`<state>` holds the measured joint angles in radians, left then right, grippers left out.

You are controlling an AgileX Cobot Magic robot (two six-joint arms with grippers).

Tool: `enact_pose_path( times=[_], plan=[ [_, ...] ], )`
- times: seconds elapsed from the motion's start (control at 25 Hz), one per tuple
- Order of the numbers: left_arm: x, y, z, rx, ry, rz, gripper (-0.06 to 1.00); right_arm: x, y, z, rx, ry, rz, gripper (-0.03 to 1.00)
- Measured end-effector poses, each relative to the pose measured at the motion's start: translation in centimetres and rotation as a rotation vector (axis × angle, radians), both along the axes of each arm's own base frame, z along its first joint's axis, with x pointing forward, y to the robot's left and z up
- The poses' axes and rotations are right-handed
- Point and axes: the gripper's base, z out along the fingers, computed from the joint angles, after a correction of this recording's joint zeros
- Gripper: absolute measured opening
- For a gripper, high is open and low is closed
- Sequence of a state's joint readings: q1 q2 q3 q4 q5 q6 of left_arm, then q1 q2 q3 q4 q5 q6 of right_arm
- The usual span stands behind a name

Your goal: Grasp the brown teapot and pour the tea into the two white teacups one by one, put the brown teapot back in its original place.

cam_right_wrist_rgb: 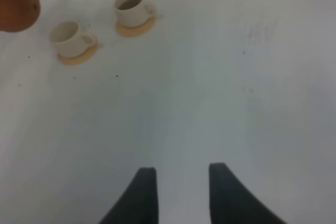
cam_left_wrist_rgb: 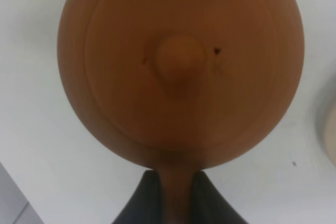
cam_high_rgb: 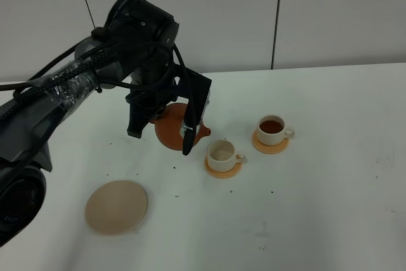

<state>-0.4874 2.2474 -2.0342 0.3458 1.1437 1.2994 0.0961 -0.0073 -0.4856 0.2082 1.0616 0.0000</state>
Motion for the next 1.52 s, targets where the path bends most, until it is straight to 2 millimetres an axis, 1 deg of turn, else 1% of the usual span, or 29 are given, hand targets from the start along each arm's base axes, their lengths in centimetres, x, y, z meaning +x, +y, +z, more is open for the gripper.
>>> enact_pose_path(
  times=[0.32,0.76,1.12,1.32,1.52],
  plan=[
    [0.4,-0.1,-0.1,-0.05,-0.027,0.008,0.17,0.0,0.0,0.0,0.0,0.0,0.0,0.24],
    [0.3,-0.1,-0.1,-0.044,-0.023,0.014,0.17,0.0,0.0,0.0,0.0,0.0,0.0,0.24],
    [0.0,-1.5,0.3,0.04,-0.095,-0.065,0.17,0.0,0.0,0.0,0.0,-0.001,0.0,0.24],
    [-0.3,-2.4,0.4,0.068,-0.105,-0.115,0.17,0.0,0.0,0.0,0.0,-0.001,0.0,0.24],
    [-0.4,-2.6,0.4,0.084,-0.098,-0.156,0.17,0.0,0.0,0.0,0.0,-0.001,0.0,0.24]
  ],
)
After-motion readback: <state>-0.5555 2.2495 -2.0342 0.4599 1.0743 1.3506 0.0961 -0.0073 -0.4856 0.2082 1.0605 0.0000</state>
